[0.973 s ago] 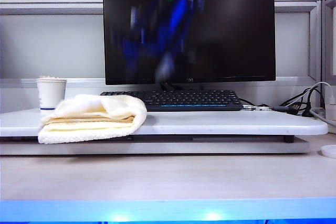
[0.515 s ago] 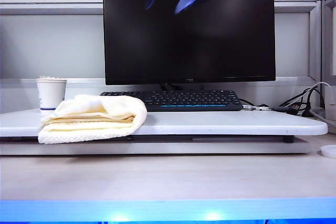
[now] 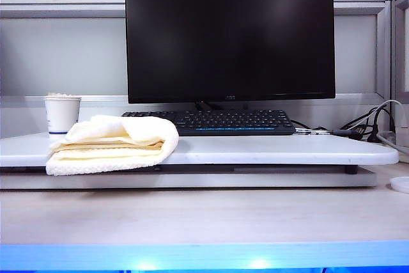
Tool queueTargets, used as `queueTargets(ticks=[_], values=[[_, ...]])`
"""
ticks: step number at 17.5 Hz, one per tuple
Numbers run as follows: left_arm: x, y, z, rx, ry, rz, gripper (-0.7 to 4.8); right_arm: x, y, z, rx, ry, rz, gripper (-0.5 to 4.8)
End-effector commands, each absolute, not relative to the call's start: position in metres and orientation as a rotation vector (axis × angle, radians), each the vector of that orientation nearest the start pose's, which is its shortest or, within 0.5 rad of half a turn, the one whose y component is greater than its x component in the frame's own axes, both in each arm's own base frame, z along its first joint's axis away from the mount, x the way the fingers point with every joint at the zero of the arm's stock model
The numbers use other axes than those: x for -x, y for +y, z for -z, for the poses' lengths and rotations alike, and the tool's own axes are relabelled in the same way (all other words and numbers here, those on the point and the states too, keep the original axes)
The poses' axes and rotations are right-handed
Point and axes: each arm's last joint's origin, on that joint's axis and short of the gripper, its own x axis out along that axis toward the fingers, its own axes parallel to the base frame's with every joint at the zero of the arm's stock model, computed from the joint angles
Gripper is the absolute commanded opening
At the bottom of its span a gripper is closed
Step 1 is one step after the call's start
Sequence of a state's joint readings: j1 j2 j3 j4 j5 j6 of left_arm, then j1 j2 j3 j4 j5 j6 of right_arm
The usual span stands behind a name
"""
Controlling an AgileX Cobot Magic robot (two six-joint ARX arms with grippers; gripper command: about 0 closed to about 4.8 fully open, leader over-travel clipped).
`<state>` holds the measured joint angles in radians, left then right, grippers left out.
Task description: Wipe the tabletop with a clean cloth to remove dust and stains.
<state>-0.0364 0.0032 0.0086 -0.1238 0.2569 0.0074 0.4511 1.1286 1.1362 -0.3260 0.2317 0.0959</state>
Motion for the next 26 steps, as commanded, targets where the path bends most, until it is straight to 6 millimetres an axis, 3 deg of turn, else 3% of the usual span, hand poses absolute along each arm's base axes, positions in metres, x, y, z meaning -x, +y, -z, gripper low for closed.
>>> queueTargets(ticks=[1, 4, 11, 13, 17, 20, 24, 26], values=[[-0.096, -0.009, -0.153, 0.001, 0.135, 0.23, 0.53, -0.196, 0.078, -0.361, 0.0, 0.286, -0.15, 2.88], [-0.096, -0.008, -0.15, -0.001, 0.162, 0.193, 0.53, -0.164, 0.055, -0.329, -0.014, 0.297, -0.104, 2.63], [-0.096, -0.006, -0.15, -0.007, 0.166, 0.11, 0.53, -0.116, 0.035, -0.263, -0.048, 0.289, -0.093, 1.89], [-0.096, -0.005, -0.149, -0.008, 0.173, 0.09, 0.53, -0.106, 0.032, -0.242, -0.045, 0.303, -0.087, 1.01], [-0.096, -0.005, -0.149, -0.009, 0.175, 0.083, 0.53, -0.092, 0.026, -0.205, -0.077, 0.293, -0.079, -0.06], [-0.096, -0.005, -0.149, -0.009, 0.175, 0.083, 0.53, -0.085, 0.02, -0.188, -0.101, 0.297, -0.051, -0.06], [-0.096, -0.005, -0.149, -0.01, 0.176, 0.084, 0.47, -0.083, 0.015, -0.179, -0.113, 0.281, -0.028, -0.06], [-0.096, -0.005, -0.149, -0.01, 0.176, 0.084, 0.09, -0.084, 0.015, -0.173, -0.11, 0.302, -0.041, -0.06]])
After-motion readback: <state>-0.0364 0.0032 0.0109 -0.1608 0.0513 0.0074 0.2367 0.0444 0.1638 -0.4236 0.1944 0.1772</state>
